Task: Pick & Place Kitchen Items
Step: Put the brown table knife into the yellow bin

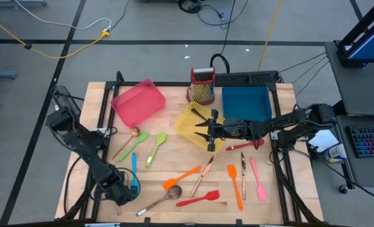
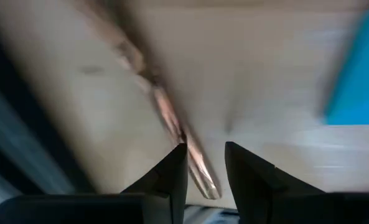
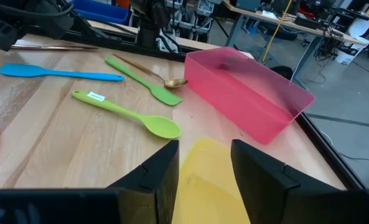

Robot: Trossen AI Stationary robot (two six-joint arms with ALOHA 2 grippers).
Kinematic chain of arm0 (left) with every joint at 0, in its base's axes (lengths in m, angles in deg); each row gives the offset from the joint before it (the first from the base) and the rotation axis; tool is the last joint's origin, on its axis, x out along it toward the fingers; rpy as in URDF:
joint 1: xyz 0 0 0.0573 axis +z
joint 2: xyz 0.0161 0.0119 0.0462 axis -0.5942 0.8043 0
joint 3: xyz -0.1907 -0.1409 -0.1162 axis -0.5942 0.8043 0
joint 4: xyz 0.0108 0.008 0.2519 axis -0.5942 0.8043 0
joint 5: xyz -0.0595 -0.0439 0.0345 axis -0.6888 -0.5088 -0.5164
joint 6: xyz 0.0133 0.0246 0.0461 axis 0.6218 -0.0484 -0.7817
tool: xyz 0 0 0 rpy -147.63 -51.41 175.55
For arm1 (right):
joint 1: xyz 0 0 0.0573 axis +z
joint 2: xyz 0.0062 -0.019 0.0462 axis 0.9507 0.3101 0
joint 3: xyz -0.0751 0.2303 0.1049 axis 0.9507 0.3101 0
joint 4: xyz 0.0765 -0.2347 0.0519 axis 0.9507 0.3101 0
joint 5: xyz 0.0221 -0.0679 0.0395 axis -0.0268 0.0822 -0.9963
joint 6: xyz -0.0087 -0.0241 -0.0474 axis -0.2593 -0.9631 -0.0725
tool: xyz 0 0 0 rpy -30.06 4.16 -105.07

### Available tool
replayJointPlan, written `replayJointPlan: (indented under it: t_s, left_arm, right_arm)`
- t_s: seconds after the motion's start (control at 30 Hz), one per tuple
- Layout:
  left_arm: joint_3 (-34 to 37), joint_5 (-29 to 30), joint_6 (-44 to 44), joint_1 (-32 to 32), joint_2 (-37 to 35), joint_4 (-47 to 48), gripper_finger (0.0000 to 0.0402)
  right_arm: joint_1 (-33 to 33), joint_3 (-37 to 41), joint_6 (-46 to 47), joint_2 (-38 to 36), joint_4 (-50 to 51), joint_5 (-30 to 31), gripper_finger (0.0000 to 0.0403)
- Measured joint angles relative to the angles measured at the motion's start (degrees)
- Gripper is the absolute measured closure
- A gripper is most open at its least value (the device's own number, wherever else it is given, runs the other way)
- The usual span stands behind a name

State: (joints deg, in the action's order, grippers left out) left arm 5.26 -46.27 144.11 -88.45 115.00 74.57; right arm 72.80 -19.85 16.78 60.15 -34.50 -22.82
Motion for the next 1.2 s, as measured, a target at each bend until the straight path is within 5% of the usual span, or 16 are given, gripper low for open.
replayJointPlan:
  t_s: [0.47, 1.0, 1.2]
  left_arm:
    - [0.0, -2.39, 1.89, -3.5, -0.1, -2.68, 0.0289]
    - [-0.11, 4.26, -2.56, -4.61, -0.02, 4.46, 0.0289]
    - [-0.11, -0.47, -6.67, -2.59, 0.02, 4.29, 0.0289]
  right_arm:
    - [0.0, 0.0, -0.06, 0.0, -0.49, 0.07, 0.0264]
    - [-0.02, 0.02, 0.37, 0.0, -1.1, 0.03, 0.0264]
    - [-0.02, 0.02, 0.44, 0.0, -1.38, 0.03, 0.0264]
